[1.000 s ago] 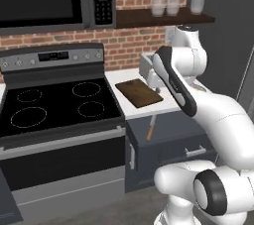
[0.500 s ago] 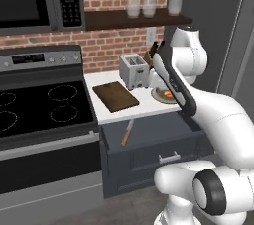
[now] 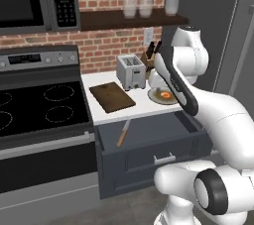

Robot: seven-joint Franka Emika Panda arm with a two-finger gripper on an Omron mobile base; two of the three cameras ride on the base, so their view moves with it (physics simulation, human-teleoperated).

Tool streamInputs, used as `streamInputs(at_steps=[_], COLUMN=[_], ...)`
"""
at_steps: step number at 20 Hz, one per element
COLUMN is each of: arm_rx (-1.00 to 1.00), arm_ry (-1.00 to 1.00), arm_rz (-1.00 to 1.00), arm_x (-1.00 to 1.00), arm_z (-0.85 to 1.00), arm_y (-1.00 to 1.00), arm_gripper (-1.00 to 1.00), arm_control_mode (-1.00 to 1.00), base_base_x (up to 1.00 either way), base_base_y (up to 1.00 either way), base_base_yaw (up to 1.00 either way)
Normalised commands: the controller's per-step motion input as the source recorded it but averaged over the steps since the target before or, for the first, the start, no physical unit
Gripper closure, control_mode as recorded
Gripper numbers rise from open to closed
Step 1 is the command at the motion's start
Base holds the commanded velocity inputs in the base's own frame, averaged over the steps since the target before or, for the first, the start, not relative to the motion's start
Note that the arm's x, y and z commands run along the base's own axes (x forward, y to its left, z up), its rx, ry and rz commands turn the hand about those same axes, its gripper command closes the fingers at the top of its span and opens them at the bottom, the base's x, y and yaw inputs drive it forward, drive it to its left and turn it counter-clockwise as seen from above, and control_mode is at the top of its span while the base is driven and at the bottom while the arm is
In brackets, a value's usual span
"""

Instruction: Pick up the knife from the drawer and place it on the cutting board. Then place the meat from the plate to the cutting board.

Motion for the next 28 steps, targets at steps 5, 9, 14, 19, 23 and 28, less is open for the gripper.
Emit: streamInputs(at_steps=[5, 9, 14, 19, 23, 28], arm_rx=[0.0, 0.0, 0.0, 0.0, 0.0, 0.0], arm_ry=[0.0, 0.0, 0.0, 0.0, 0.0, 0.03], arm_rz=[0.0, 0.0, 0.0, 0.0, 0.0, 0.0], arm_x=[0.0, 0.0, 0.0, 0.0, 0.0, 0.24], arm_z=[0.0, 0.0, 0.0, 0.0, 0.0, -0.13], arm_y=[0.0, 0.0, 0.0, 0.0, 0.0, -0.08], arm_gripper=[-1.0, -1.0, -1.0, -1.0, -1.0, -1.0], arm_control_mode=[1.0, 1.0, 1.0, 1.0, 1.0, -1.0], base_base_x=[0.16, 0.18, 0.31, 0.23, 0.28, 0.06], base_base_y=[-0.04, -0.11, -0.11, -0.05, -0.06, -0.01], base_base_yaw=[0.11, 0.11, 0.09, 0.01, 0.0, 0.0])
